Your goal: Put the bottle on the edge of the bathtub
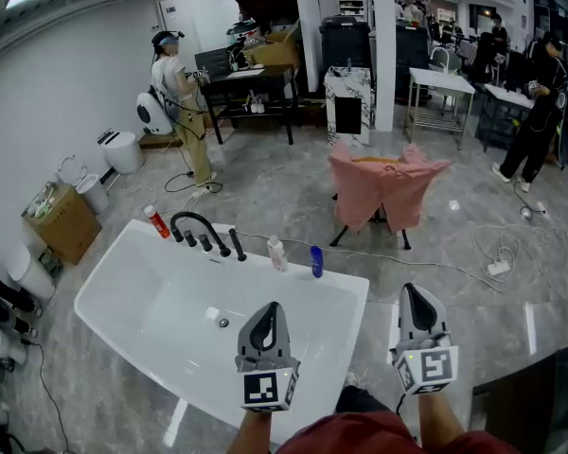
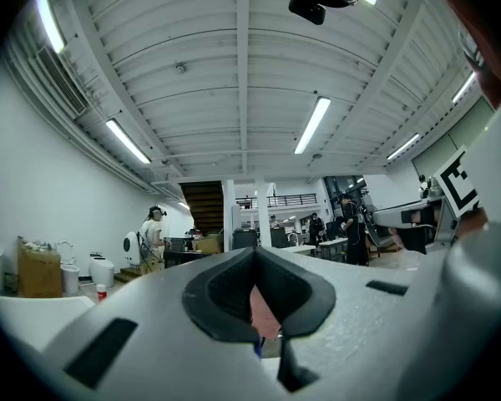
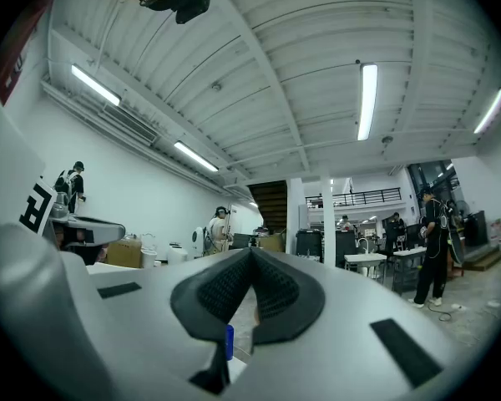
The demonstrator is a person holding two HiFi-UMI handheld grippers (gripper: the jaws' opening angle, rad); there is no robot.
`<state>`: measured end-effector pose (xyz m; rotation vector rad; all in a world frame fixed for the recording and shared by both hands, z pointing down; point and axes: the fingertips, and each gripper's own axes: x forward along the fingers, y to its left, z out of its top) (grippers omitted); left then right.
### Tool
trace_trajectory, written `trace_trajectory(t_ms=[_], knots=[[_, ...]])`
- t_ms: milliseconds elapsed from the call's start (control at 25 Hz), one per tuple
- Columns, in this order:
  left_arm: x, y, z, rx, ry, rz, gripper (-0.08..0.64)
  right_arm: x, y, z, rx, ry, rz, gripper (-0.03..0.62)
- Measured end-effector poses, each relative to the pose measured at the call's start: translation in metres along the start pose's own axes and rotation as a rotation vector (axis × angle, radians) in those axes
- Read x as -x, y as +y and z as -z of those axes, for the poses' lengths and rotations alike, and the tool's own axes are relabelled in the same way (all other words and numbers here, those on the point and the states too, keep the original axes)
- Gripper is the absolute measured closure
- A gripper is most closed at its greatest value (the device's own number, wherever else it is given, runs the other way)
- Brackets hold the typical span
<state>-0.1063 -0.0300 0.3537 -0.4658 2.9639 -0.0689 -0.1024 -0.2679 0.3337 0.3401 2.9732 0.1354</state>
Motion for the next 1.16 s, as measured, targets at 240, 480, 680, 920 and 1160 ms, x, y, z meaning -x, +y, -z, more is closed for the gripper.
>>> trace_trajectory(t_ms=[240, 480, 680, 920, 1160], knots=[[0.001, 0.001, -0.003, 0.006, 0.001, -0.003, 0.557, -0.001, 0.002, -0.001, 0.013, 0.015, -0.005, 0.594], [-0.001, 0.001, 0.003, 0.009, 0.004, -0.009, 0.557, -0.002, -0.001, 0.005, 0.005, 0.018, 0.003, 0.594], [-0.003, -0.002, 0.002, 0.010, 0.008, -0.012, 0.555, -0.002, -0.006, 0.005, 0.000, 0.023, 0.007, 0.594], [-0.003, -0.002, 0.008, 0.011, 0.017, -0.013, 0.555, -0.001, -0.009, 0.004, 0.001, 0.002, 0.015, 0.594], [-0.008, -0.002, 0.014, 0.012, 0.030, -0.005, 0.555, -0.004, -0.012, 0.013, -0.014, 0.022, 0.036, 0.594]])
